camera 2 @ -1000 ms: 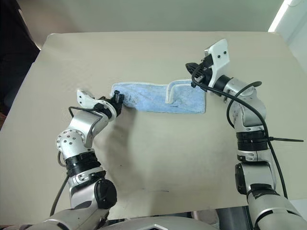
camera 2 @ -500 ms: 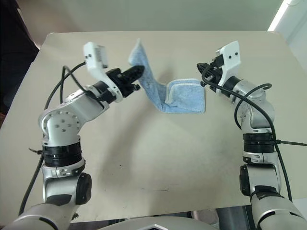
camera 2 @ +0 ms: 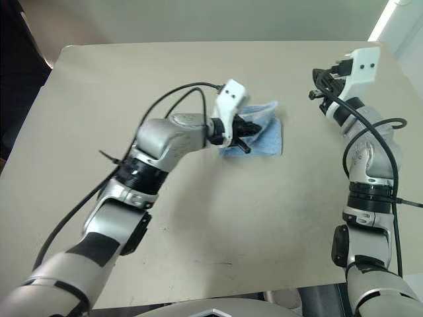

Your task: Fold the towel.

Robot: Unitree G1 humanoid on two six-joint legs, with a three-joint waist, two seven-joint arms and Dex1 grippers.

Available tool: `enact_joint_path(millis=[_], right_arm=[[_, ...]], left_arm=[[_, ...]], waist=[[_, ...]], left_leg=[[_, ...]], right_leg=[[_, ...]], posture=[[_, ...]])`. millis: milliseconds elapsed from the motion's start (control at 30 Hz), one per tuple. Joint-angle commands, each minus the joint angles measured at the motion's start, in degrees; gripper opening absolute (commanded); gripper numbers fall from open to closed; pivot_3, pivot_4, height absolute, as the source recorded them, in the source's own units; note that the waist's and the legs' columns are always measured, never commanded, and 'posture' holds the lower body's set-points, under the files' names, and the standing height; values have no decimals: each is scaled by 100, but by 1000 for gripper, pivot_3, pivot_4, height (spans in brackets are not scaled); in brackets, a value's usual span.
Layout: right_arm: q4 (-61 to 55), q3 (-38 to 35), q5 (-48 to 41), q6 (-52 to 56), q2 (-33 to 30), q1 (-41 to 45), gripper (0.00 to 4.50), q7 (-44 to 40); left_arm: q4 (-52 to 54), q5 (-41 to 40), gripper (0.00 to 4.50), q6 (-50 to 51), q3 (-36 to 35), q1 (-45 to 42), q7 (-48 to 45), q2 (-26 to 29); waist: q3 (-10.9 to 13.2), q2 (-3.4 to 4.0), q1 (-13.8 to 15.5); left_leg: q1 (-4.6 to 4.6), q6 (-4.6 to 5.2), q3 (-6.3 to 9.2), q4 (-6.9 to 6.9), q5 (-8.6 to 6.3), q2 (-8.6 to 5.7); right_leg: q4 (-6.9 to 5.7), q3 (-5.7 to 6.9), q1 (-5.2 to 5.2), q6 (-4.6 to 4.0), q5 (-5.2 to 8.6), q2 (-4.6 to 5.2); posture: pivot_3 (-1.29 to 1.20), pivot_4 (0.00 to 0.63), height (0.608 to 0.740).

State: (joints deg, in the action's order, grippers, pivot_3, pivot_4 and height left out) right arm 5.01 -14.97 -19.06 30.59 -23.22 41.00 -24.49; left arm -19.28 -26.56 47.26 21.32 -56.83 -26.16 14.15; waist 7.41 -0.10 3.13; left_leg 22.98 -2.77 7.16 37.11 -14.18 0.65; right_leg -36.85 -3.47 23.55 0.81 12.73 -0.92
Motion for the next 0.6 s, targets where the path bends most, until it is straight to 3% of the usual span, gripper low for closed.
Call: enact_joint_path(millis=[33,167,200,300,600], right_arm=[[-455,-185,-152,45,-72,-111,0,172],[-640,-217,-223,130,-96,-247,0,279],[-675,-217,-236,147,-103,-270,0,295],[-705,-202,-260,190,-127,-289,0,311],[-741,159,-397,490,-161,-313,0,-9]], left_arm=[[-248,431,13,-280,41,-213,-343,-183],[-594,728,13,-335,-91,-271,-526,-415],[-634,749,221,-343,-169,-278,-556,-466],[-595,689,1041,-299,-472,-289,-638,-569],[627,137,4181,317,-1459,36,-783,-439]], waist=[[0,0,-6],[0,0,-5],[0,0,-6],[0,0,-6],[0,0,-11]], left_leg=[[0,1,-2,0,0,1],[-1,6,-6,1,-3,2],[0,8,-7,2,-5,2],[0,12,-9,5,-7,2],[0,13,-17,11,-7,2]], right_leg=[[0,-1,0,1,1,0],[-1,-5,1,7,4,0],[-1,-5,1,8,4,0],[-2,-8,1,12,5,0],[-4,-13,3,17,7,-1]], posture=[[0,150,740],[0,150,740],[0,150,740],[0,150,740],[0,150,740]])
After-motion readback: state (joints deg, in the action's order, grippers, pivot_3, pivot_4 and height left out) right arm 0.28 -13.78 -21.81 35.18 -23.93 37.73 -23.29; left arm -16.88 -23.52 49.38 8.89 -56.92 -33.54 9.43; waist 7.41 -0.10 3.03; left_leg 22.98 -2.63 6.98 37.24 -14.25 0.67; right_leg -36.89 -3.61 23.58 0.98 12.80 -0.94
